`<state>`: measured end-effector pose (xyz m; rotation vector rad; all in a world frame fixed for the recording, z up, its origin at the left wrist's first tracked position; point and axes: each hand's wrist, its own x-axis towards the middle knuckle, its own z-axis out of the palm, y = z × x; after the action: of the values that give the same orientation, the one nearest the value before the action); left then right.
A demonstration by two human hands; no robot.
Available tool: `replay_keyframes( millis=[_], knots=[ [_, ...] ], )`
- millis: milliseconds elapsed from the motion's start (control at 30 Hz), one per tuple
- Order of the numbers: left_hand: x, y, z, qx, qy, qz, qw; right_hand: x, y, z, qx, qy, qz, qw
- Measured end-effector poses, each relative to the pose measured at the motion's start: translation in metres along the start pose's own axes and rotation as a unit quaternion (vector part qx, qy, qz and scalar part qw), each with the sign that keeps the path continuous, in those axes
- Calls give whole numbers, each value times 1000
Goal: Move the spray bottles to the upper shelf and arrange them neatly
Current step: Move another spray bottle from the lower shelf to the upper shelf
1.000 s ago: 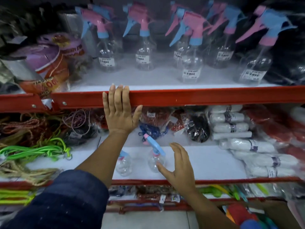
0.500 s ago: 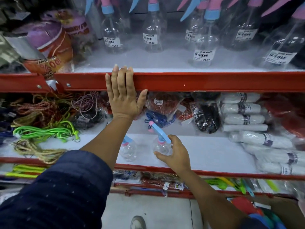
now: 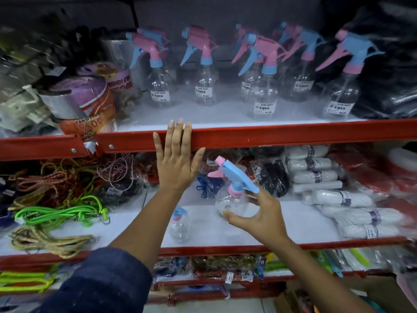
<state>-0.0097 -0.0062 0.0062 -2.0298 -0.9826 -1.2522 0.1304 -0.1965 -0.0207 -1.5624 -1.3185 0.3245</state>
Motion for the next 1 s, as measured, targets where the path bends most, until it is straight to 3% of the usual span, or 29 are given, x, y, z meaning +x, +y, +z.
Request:
replay_keyframes(
  millis=[267,500,1000],
  knots=[
    [-1,-37,-6,21,4,-26,999,55,-84,-35,40,51,-81,995],
    [-4,-59,-6,15,34,6,999,113,-132,-35,60,83,-103,989],
    [-2,-62,7,49,80,15,995,202,-111,12,-41,105,-20,993]
  ],
)
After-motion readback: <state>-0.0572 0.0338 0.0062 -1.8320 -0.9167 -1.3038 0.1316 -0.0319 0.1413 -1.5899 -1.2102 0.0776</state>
